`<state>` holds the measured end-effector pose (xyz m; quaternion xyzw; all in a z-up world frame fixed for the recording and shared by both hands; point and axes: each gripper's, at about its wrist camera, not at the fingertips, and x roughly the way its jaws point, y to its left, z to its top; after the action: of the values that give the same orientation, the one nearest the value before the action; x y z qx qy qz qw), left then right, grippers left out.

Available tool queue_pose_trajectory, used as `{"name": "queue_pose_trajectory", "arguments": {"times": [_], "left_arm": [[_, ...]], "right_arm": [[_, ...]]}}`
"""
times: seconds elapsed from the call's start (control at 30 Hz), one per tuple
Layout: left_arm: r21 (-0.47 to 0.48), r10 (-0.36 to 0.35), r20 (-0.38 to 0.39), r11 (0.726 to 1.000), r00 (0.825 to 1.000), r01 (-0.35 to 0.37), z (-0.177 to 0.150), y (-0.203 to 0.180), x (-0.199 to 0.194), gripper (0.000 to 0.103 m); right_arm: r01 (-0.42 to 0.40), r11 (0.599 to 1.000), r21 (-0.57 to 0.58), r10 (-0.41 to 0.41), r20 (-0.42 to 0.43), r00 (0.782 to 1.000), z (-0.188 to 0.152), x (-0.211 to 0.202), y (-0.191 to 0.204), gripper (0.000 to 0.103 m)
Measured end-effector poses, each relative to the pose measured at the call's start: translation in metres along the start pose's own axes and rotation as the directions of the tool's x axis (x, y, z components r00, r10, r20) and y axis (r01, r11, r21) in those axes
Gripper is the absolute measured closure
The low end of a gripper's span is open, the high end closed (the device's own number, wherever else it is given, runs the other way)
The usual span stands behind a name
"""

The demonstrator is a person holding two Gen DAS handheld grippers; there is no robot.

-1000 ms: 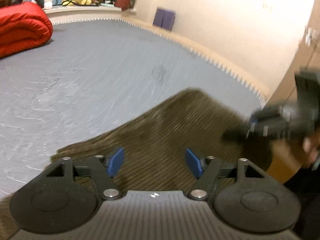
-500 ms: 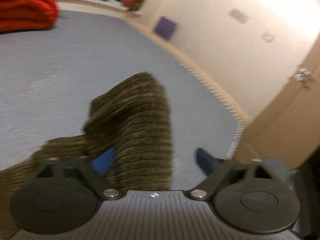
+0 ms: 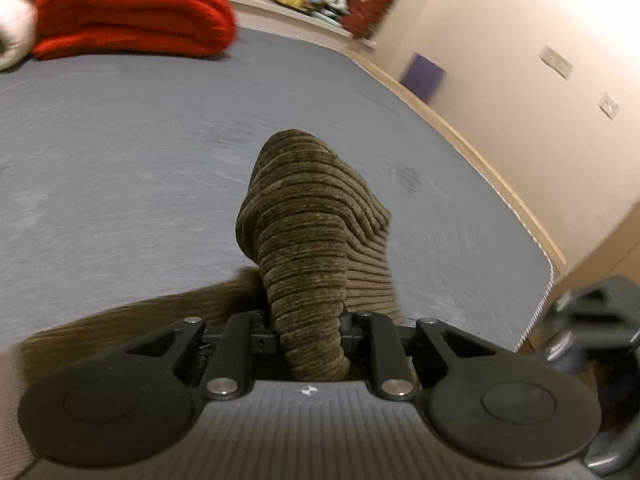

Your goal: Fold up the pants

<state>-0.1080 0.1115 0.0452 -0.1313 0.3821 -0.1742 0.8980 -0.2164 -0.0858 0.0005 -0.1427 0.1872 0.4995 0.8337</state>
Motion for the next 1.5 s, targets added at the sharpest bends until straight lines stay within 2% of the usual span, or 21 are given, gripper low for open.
{"name": "queue_pose_trajectory", "arguments": {"times": [0.03, 0.07, 0.1, 0.17, 0.23, 0.27, 0.33, 0.37, 0.4, 0.5, 0.6, 0.7, 0.77, 0.83, 0.87, 1.0, 1.13, 1.23, 1.3, 1.37, 1.5], "left_arm": [[-0.018, 0.007, 0.012, 1.0, 1.0, -0.007, 0.001, 0.012, -0.011, 0.083], [-0.035, 0.021, 0.028, 0.999, 0.999, -0.02, 0.0, 0.026, -0.026, 0.083], [-0.047, 0.038, 0.039, 0.998, 0.999, -0.036, -0.001, 0.036, -0.039, 0.082], [-0.074, 0.108, 0.054, 0.992, 0.993, -0.104, -0.006, 0.062, -0.066, 0.08], [-0.149, 0.203, 0.035, 0.969, 0.979, -0.196, -0.017, 0.094, -0.081, 0.065], [-0.207, 0.245, 0.013, 0.949, 0.969, -0.237, -0.021, 0.11, -0.084, 0.06], [-0.316, 0.35, -0.051, 0.883, 0.935, -0.348, -0.032, 0.14, -0.084, 0.033], [-0.341, 0.389, -0.076, 0.855, 0.918, -0.391, -0.035, 0.151, -0.082, 0.025], [-0.359, 0.399, -0.093, 0.841, 0.912, -0.404, -0.036, 0.161, -0.081, 0.016], [-0.453, 0.27, -0.116, 0.842, 0.956, -0.293, -0.04, 0.184, -0.07, 0.013], [-0.457, 0.227, -0.161, 0.846, 0.961, -0.276, -0.044, 0.189, -0.052, 0.009], [-0.508, 0.149, -0.172, 0.834, 0.974, -0.218, -0.055, 0.198, -0.034, 0.009], [-0.509, 0.125, -0.167, 0.839, 0.978, -0.194, -0.058, 0.202, -0.023, 0.009], [-0.485, 0.101, -0.168, 0.858, 0.98, -0.172, -0.058, 0.2, -0.008, 0.017], [-0.477, 0.095, -0.159, 0.864, 0.983, -0.161, -0.052, 0.197, -0.002, 0.022], [-0.397, 0.165, -0.121, 0.896, 0.979, -0.2, -0.028, 0.162, 0.001, 0.047], [-0.36, 0.127, -0.029, 0.924, 0.991, -0.129, -0.003, 0.125, 0.015, 0.053], [-0.295, 0.09, 0.036, 0.953, 0.995, -0.076, 0.025, 0.087, 0.034, 0.057], [-0.23, 0.072, 0.087, 0.972, 0.994, -0.051, 0.043, 0.059, 0.05, 0.057], [-0.162, 0.053, 0.143, 0.986, 0.988, -0.029, 0.055, 0.033, 0.071, 0.057], [-0.135, 0.076, 0.145, 0.989, 0.987, -0.057, 0.076, 0.005, 0.118, 0.05]], "right_arm": [[-0.081, 0.995, 0.059, 0.078, 0.05, 0.996, 0.006, -0.006, -0.007, 0.062], [-0.146, 0.982, 0.123, 0.131, 0.117, 0.984, 0.013, -0.015, -0.016, 0.04], [-0.166, 0.973, 0.163, 0.14, 0.161, 0.977, 0.017, -0.02, -0.024, 0.026], [-0.177, 0.951, 0.255, 0.124, 0.209, 0.97, 0.02, -0.023, -0.046, 0.025], [-0.138, 0.929, 0.344, 0.082, 0.173, 0.982, 0.016, -0.015, -0.066, 0.025], [-0.085, 0.914, 0.396, 0.039, 0.124, 0.992, 0.01, -0.005, -0.078, 0.023], [0.003, 0.879, 0.477, -0.016, 0.022, 1.0, -0.004, 0.017, -0.096, 0.019], [0.037, 0.849, 0.526, -0.021, -0.037, 0.999, -0.014, 0.032, -0.106, 0.017], [0.054, 0.824, 0.564, -0.01, -0.081, 0.997, -0.024, 0.044, -0.111, 0.017], [0.068, 0.73, 0.68, 0.082, -0.186, 0.979, -0.054, 0.078, -0.121, 0.016], [0.053, 0.654, 0.755, 0.169, -0.214, 0.962, -0.069, 0.108, -0.126, 0.016], [0.029, 0.655, 0.755, 0.197, -0.208, 0.958, -0.071, 0.124, -0.118, 0.012], [0.035, 0.686, 0.727, 0.179, -0.216, 0.96, -0.067, 0.128, -0.111, 0.013], [0.054, 0.715, 0.697, 0.15, -0.228, 0.962, -0.064, 0.131, -0.104, 0.022], [0.065, 0.722, 0.689, 0.134, -0.232, 0.963, -0.064, 0.132, -0.101, 0.036], [0.055, 0.729, 0.682, 0.106, -0.191, 0.976, -0.058, 0.116, -0.101, 0.063], [0.059, 0.749, 0.66, 0.032, -0.124, 0.992, -0.041, 0.069, -0.107, 0.065], [0.101, 0.792, 0.602, -0.075, -0.068, 0.995, -0.03, 0.025, -0.124, 0.065], [0.156, 0.805, 0.572, -0.155, -0.051, 0.987, -0.028, -0.003, -0.14, 0.065], [0.201, 0.789, 0.58, -0.219, -0.039, 0.975, -0.032, -0.029, -0.16, 0.065], [0.293, 0.8, 0.525, -0.322, -0.036, 0.946, -0.043, -0.058, -0.193, 0.064]]}}
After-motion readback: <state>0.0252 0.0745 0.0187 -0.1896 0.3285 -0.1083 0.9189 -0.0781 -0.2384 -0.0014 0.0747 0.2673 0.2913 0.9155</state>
